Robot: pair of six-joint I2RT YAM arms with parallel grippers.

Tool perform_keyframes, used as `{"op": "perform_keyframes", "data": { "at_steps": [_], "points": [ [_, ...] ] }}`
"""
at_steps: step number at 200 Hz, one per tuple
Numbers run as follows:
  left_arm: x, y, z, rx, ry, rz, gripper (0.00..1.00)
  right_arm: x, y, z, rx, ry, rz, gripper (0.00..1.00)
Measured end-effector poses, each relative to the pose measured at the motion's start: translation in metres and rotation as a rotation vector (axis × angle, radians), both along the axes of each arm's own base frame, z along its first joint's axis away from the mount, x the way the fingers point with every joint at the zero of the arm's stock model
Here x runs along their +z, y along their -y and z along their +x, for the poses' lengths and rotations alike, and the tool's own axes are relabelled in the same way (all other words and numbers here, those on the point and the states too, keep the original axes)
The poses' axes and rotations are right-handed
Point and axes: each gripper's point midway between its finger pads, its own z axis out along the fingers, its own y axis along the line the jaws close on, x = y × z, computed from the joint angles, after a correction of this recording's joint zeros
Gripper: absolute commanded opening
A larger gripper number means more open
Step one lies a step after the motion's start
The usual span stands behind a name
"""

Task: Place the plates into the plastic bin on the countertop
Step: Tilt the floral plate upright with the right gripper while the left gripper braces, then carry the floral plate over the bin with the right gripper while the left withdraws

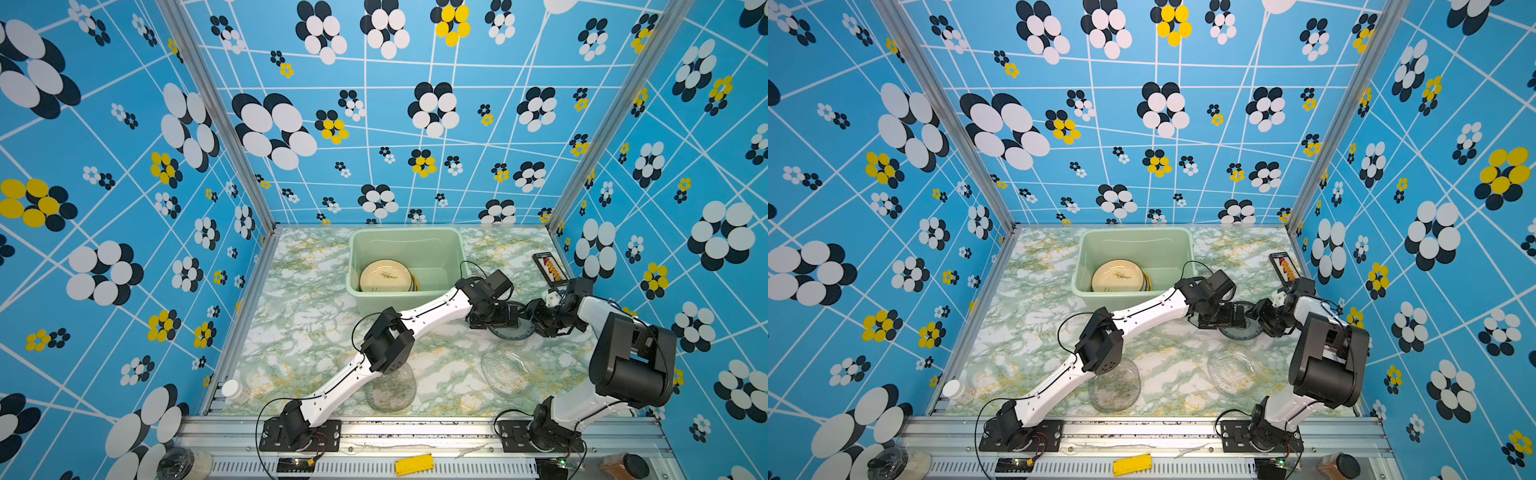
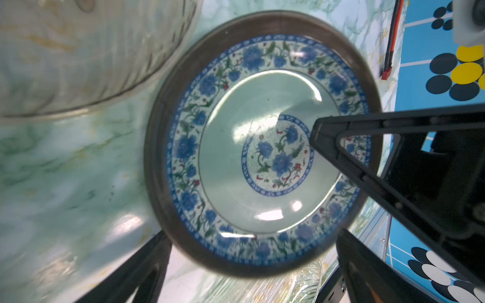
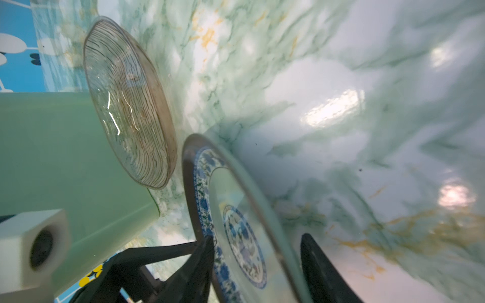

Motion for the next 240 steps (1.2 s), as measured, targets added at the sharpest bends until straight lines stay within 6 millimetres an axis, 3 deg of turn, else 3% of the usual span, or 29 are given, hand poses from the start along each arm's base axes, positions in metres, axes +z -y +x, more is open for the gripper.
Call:
{"op": "perform_keyframes", "data": {
  "at_steps": [68,138,171,205,240],
  "points": [
    [0.0,0.0,0.0,0.0,-0.001,0.001,0.99,0.004,0.0,0.0,-0.012,0.009,0.002,0.15],
    [-0.002,-0.002,0.002,0.001,0.0,0.004,0.99,0.021,0.0,0.0,-0.017,0.049,-0.009,0.0],
    [0.004,-0.001,0.0,-0.023,0.021,-0.002,0.99,0.034,0.006,-0.012,-0.05,0.011,-0.06,0.0],
    [0.042,-0.001,-0.004,-0.062,0.082,-0.039,0.99,0.076,0.017,-0.016,-0.111,0.044,-0.137,0.0],
    [0.114,-0.003,-0.01,-0.102,0.195,-0.121,0.99,0.126,0.025,-0.02,-0.163,0.112,-0.205,0.0]
  ]
}}
